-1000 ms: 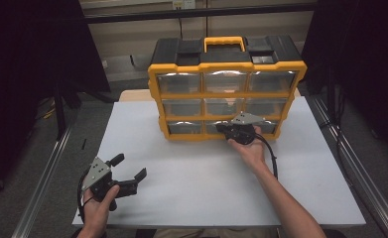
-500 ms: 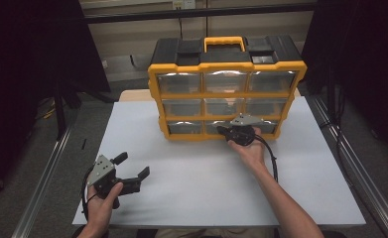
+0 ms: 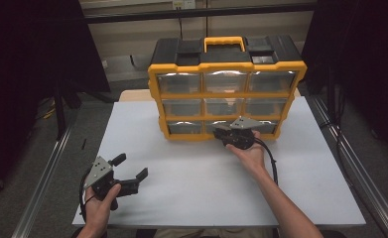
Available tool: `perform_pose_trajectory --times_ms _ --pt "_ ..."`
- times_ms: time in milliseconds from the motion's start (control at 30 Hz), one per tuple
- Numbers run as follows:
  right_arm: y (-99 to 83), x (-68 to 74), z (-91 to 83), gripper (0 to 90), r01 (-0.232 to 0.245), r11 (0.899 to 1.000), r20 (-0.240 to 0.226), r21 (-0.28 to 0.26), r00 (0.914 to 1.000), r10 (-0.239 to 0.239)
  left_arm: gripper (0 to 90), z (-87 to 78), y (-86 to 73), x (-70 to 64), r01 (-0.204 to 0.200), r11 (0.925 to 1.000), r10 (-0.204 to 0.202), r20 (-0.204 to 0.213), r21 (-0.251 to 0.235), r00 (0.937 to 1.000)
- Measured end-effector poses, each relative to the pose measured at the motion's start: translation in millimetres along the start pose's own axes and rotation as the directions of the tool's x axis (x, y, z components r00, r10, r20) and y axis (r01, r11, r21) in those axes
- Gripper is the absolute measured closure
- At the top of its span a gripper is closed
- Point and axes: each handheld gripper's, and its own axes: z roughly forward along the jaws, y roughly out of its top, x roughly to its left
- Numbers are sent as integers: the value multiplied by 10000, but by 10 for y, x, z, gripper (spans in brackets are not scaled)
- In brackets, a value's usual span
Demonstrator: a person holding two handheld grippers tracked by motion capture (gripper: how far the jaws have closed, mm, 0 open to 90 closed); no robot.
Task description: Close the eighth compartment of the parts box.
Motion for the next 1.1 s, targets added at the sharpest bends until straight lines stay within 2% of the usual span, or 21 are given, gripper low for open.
perform_pose_trajectory --times_ms 133,267,367,567,633,767,867,1100 --pt "-4 29 -39 722 14 10000 -159 13 9999 -13 43 -4 -2 1 67 10000 -67 -19 -23 10000" --pt "-6 65 -73 556 -132 9999 -145 46 9998 133 43 -3 -6 -8 55 10000 -55 -31 19 10000" --pt "11 108 -108 413 -178 9998 139 51 9997 177 43 -5 -6 -4 45 10000 -44 -45 19 10000" --pt "47 143 -213 231 -425 9991 48 -72 9991 426 43 10 -12 3 68 10000 -67 -117 45 9999" --pt "47 149 -247 165 -354 9992 86 -163 9993 356 43 15 -17 3 96 9999 -96 -63 51 9999" --pt "45 147 -320 62 -523 9975 305 -476 9981 538 43 16 -24 11 105 9999 -104 -141 130 9998" --pt "36 141 -377 20 -374 9973 486 -630 9980 405 43 16 -28 14 139 9998 -136 -176 143 9998" --pt "17 135 -523 30 -548 9941 714 -939 9955 617 43 11 -31 30 150 9998 -146 -237 126 9996"
